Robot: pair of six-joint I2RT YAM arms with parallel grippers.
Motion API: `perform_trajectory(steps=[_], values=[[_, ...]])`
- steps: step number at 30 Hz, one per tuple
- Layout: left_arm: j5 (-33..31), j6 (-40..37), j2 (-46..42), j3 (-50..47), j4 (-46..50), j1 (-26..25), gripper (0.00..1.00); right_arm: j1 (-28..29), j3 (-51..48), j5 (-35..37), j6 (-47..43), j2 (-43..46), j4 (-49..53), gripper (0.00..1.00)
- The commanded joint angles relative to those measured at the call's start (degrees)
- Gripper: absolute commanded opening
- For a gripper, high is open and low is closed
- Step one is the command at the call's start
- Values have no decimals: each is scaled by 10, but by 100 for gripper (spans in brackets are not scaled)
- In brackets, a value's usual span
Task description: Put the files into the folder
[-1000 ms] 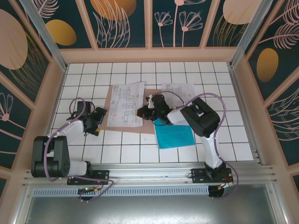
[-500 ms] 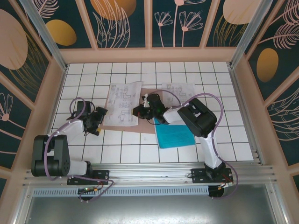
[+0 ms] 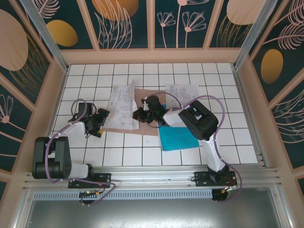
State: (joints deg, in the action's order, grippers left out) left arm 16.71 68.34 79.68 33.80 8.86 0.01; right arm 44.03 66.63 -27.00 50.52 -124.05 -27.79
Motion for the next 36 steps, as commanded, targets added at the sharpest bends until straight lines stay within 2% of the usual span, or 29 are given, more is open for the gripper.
perform_trajectory(steps=[1, 19, 30, 36], values=[[11, -10, 29, -22, 39, -3, 99, 6, -2, 5, 1, 1, 26, 0], [11, -9, 30, -21, 36, -3, 99, 7, -55, 23, 10, 47, 26, 0], [15, -1, 21, -25, 34, -3, 99, 10, -41, 17, 48, 43, 42, 0], [27, 29, 3, -45, 15, -3, 99, 23, -8, 19, 70, 42, 85, 0]])
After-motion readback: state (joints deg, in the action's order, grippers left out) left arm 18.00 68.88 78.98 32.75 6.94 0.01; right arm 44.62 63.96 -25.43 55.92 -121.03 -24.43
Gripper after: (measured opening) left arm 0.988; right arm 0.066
